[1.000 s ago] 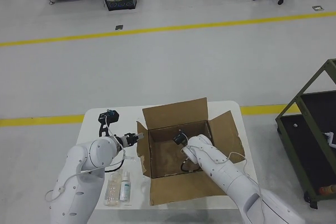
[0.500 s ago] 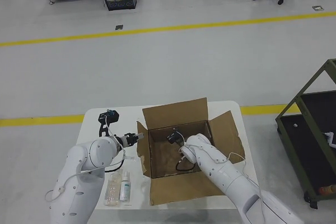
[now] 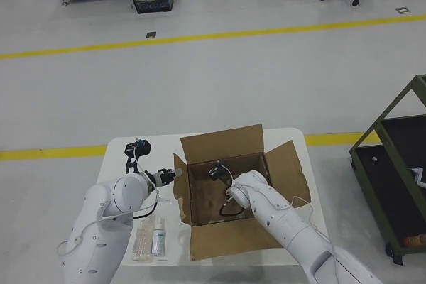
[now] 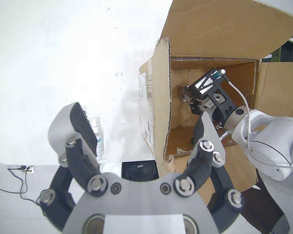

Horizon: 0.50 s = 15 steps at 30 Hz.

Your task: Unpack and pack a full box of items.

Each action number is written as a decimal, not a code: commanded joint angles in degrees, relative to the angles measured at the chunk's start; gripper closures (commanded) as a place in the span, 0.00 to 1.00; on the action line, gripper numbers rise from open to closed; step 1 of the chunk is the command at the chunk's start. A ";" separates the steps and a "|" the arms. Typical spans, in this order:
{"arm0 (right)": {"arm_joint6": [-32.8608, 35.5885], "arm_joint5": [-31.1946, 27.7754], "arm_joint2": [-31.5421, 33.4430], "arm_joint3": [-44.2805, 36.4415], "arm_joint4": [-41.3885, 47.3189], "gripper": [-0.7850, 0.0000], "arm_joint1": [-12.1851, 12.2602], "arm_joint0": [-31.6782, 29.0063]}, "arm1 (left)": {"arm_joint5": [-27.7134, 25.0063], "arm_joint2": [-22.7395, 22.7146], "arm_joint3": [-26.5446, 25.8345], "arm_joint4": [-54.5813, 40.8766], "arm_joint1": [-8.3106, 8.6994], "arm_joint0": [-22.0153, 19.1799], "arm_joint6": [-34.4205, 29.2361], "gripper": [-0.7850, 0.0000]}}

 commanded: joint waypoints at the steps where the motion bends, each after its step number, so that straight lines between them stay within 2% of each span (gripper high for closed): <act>1: 0.45 0.75 1.38 -3.02 -0.99 1.00 0.74 -0.66 | 0.00 0.00 0.00 0.00 0.00 0.00 0.00 0.00; 6: 2.93 1.88 7.11 -16.21 -5.14 1.00 3.79 -5.61 | 0.00 0.00 0.00 0.00 0.00 0.00 0.00 0.00; 10: 6.45 1.35 13.09 -29.93 -9.02 1.00 6.45 -12.51 | 0.00 0.00 0.00 0.00 0.00 0.00 0.00 0.00; 15: 8.80 -0.65 19.34 -44.13 -11.39 1.00 8.56 -20.36 | 0.00 0.00 0.00 0.00 0.00 0.00 0.00 0.00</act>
